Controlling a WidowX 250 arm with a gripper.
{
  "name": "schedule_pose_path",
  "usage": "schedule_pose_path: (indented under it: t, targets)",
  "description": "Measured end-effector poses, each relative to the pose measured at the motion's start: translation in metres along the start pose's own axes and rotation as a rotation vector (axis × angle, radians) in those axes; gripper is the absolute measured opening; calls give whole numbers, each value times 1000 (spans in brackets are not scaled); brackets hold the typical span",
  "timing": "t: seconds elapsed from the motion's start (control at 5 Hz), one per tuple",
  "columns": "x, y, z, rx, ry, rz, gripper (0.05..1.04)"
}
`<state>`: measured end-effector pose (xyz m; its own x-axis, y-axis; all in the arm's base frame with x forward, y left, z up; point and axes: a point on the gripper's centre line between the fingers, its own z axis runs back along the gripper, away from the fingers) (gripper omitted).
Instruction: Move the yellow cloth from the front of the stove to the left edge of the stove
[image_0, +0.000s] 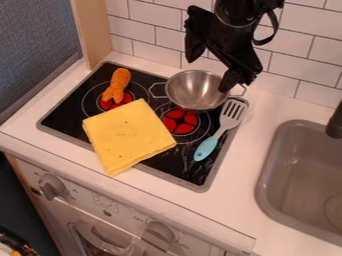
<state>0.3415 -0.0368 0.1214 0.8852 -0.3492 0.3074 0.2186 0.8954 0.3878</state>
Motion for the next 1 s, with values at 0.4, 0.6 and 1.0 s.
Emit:
schedule_pose_path:
  t: [0.4, 0.6, 1.0]
  targets:
    - [-19, 14, 3, -5, 44, 61, 1001]
    - [-33, 27, 22, 11, 25, 128, 1001]
    - [-86, 43, 28, 25, 69, 261, 1001]
